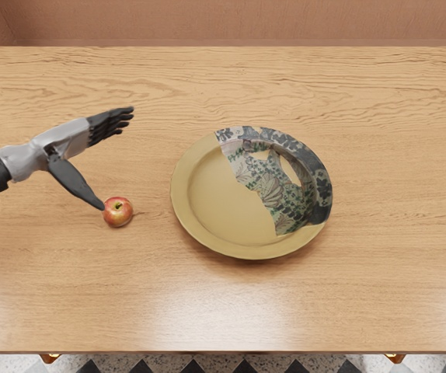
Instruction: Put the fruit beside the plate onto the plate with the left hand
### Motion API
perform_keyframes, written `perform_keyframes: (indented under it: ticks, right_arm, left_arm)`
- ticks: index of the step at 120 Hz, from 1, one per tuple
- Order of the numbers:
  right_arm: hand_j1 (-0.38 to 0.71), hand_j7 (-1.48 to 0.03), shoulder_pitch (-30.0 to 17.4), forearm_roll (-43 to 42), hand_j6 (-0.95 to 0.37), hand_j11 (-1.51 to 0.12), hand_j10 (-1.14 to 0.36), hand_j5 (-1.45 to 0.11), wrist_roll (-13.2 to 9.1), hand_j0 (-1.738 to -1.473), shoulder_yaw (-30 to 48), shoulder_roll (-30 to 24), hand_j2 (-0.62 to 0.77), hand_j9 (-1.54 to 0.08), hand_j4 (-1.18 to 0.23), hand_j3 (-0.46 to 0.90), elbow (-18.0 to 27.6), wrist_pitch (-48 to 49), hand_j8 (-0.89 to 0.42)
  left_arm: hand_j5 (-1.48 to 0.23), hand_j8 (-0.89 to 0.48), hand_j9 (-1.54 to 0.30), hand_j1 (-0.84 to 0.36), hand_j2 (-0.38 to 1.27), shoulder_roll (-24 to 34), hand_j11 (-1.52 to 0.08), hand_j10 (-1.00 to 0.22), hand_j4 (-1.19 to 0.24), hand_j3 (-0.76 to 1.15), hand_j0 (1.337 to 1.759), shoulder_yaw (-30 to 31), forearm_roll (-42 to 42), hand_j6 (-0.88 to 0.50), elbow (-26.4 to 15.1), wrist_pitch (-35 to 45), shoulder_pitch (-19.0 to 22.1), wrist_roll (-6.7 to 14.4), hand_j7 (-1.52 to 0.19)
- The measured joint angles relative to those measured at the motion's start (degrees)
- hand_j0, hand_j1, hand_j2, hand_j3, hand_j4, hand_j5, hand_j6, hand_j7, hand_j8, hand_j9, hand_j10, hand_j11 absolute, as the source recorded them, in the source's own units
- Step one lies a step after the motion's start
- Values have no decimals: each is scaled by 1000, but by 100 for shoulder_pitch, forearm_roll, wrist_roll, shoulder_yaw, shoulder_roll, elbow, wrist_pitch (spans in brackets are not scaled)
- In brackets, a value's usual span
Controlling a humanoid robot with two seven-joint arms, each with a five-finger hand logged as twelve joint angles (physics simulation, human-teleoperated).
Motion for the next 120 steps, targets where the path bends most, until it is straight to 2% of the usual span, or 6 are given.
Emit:
perform_keyframes:
  ticks: [29, 45, 54, 81, 101, 120]
  right_arm:
    - [-349, 0, -13, 1, -1, 0, 0, 0, 21, -1658, 0, 0, 0, 0, 0, 0, -9, -1, 0]
    - [-349, 0, -16, 0, -1, 0, 0, 0, 22, -1658, 0, 0, 0, 0, 0, 0, -13, -1, 0]
    - [-349, 0, -17, 0, -1, 0, 0, 0, 22, -1658, 0, 0, 0, 0, 0, 0, -14, -1, 0]
    - [-349, 0, -17, 0, -1, 0, 0, 0, 22, -1658, 0, 0, 0, 0, 0, 0, -14, 0, 0]
    - [-349, 0, -17, 0, -1, 0, 0, 0, 22, -1658, -1, 0, 0, 0, 0, 0, -14, 0, 0]
    - [-349, 0, -17, 0, -1, 0, 0, 0, 23, -1658, 0, 0, 0, 0, 0, 0, -14, -1, 0]
  left_arm:
    - [-21, -20, -21, 333, 8, -91, -21, -18, -19, 0, 1658, 12, 215, -20, -179, 12, 2, 0, -21]
    - [-21, -20, -21, 334, 8, -454, -21, -18, -19, 0, 1658, 68, 793, -20, 228, 24, -211, 0, -21]
    - [-21, -19, -21, 333, 7, -471, -20, -18, -19, 0, 1658, 464, 1336, -20, 384, 338, -753, 0, -21]
    - [-21, -20, -20, 333, 7, -463, -20, -19, -20, 0, 1658, 1787, 2164, -21, 331, 1052, -1276, 0, -21]
    - [-21, -21, -21, 334, 7, -437, -20, -20, -21, 0, 1658, 2062, 2258, -22, 59, 1167, -1486, 0, -21]
    - [-21, -21, -21, 333, 7, -602, -20, -19, -20, 0, 1658, 2116, 2735, -22, 166, 1193, -1697, 0, -21]
